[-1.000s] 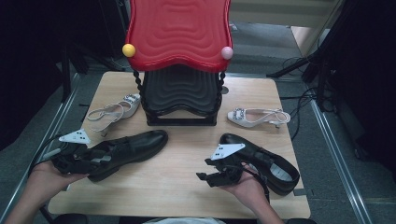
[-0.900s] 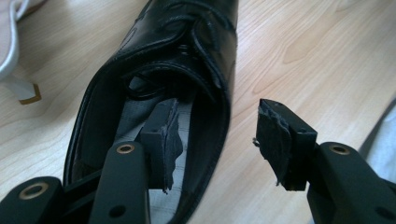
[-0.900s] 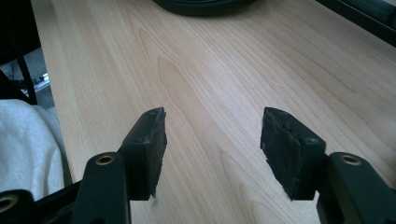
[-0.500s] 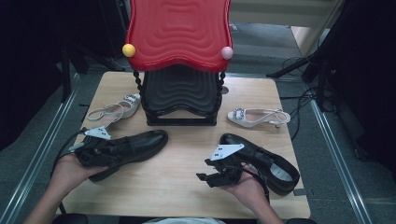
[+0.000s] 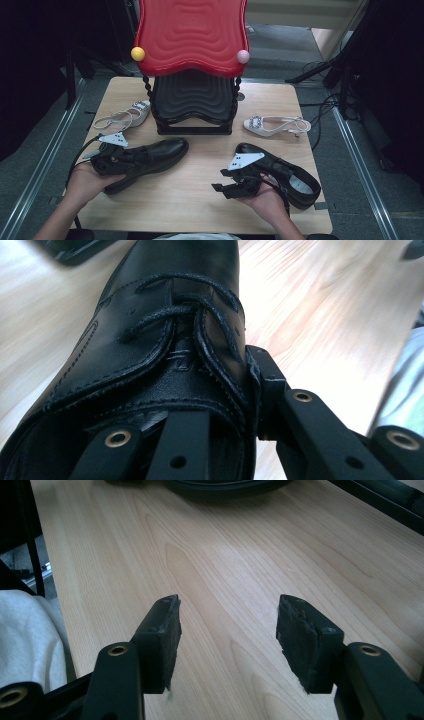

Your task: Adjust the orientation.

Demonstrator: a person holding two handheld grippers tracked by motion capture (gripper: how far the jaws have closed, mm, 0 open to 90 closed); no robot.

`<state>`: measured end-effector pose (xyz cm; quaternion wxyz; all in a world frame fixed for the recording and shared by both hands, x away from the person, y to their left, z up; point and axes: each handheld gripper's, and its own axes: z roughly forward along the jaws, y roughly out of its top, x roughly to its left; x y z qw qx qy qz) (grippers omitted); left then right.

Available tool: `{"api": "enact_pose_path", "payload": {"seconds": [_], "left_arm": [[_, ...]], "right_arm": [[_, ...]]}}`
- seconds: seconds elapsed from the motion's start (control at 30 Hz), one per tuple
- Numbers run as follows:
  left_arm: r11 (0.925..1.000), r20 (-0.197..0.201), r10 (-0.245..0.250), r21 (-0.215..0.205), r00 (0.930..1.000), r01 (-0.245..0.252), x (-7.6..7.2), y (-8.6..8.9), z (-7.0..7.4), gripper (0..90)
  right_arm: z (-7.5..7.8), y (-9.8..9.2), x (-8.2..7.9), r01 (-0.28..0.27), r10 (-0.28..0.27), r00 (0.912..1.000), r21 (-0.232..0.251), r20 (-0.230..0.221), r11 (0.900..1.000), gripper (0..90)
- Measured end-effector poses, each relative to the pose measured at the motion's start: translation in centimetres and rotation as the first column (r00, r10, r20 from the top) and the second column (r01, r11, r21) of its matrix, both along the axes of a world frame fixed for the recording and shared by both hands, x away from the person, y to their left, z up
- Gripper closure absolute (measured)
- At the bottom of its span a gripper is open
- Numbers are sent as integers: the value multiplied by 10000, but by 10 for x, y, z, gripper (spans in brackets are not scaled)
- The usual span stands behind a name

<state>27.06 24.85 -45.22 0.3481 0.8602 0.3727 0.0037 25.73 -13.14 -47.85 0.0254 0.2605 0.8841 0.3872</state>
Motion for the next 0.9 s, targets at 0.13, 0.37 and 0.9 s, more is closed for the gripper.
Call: {"api": "enact_pose_path", "payload": {"seconds": [0.13, 0.37, 0.9], "left_arm": [[9998, -42, -189, -78, 9998, 189, 4, -25, 6, 796], [9989, -322, -452, 85, 9985, 455, 12, -65, 5, 796], [9995, -578, -314, -7, 9978, 314, 14, -128, -13, 783]], "right_arm": [[1, -2, 0, 12, -12, 10000, 59, 89, 10000, 443], [2, -5, 1, 94, -96, 9999, 114, 124, 9999, 440], [0, -7, 4, 212, -212, 9997, 43, 99, 9998, 436]]}}
